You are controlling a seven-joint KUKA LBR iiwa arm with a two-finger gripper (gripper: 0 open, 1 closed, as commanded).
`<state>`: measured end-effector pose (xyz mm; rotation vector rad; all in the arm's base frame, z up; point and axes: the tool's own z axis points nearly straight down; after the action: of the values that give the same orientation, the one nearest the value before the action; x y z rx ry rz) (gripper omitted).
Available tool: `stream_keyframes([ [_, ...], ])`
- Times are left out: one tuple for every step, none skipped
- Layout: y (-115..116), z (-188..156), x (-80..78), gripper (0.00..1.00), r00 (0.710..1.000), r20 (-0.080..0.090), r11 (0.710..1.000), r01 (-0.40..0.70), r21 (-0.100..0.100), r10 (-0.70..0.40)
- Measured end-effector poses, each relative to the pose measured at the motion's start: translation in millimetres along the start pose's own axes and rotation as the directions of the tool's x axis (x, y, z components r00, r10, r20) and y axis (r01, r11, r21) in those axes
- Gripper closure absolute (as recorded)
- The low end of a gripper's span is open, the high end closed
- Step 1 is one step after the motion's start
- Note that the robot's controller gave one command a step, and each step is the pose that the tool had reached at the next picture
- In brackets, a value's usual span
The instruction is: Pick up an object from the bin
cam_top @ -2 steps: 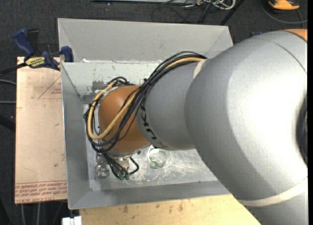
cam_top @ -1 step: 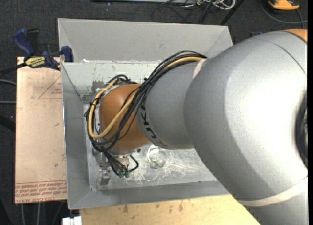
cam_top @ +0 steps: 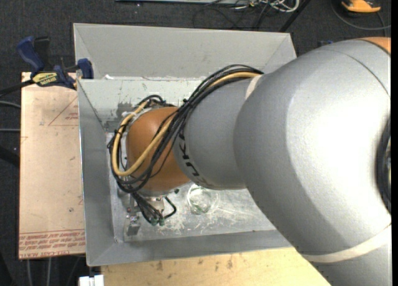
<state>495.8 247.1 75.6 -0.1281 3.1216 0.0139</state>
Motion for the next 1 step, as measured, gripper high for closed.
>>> stream_keyframes([
  [-15.0, -46.9, -22.9, 0.0, 0.996, -0.02, 0.996, 0.084, 0.006, -0.084],
])
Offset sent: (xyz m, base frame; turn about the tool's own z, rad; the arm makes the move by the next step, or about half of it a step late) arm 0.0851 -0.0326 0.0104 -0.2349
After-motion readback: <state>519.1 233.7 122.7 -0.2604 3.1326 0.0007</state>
